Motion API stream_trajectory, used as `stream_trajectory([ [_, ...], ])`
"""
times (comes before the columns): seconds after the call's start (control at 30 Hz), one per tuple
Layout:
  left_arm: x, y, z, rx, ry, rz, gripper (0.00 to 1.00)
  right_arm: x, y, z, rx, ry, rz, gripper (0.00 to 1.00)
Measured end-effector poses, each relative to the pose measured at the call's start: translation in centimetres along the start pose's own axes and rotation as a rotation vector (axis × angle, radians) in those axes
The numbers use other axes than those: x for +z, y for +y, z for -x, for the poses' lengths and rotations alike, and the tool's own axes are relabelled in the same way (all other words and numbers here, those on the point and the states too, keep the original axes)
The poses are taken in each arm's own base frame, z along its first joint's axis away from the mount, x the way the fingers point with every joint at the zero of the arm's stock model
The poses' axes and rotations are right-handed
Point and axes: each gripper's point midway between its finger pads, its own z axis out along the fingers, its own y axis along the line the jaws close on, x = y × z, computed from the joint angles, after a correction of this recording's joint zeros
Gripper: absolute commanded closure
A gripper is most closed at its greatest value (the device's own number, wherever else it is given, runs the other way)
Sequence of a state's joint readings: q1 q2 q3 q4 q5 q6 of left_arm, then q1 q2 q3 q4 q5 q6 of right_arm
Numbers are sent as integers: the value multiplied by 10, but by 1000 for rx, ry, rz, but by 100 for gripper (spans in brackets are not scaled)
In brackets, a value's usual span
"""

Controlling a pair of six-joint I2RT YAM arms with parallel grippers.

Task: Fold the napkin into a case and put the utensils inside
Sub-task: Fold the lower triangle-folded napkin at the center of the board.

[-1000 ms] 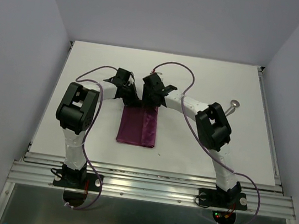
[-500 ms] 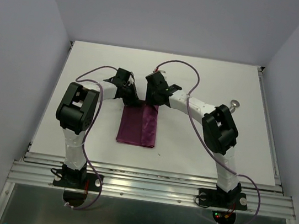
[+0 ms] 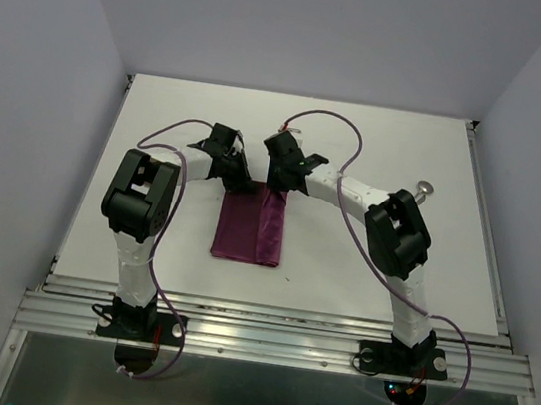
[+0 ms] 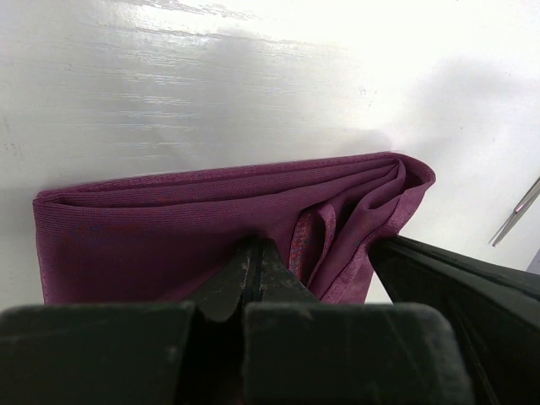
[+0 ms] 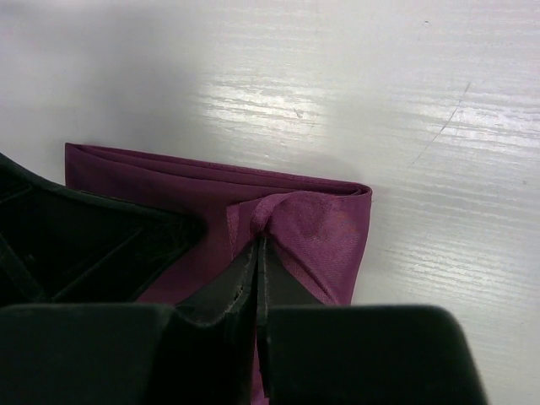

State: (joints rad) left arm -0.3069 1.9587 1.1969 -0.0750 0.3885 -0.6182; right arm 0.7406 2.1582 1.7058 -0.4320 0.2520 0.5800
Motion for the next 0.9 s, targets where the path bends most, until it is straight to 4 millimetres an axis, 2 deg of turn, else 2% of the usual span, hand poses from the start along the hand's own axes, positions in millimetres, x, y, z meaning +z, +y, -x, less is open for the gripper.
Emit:
stream_trajectory([
  [0.33,0,0,0,2,-5,-4,100,6,3,8,6,-25,-9,99],
  [0.67,0,0,0,3,-5,-4,100,23,-1,-7,-5,11,-23,98],
  [0.77,0,0,0,3,-6,-4,100,23,1,-8,-4,15,-13,87],
  [0.8,0,0,0,2,-6,-4,100,23,1,-8,-5,18,-11,83],
  [0.83,0,0,0,2,-6,-4,100,23,2,-9,-5,21,-9,74],
  [0.9,0,0,0,2,-6,-4,100,22,3,-9,-7,24,-1,66],
])
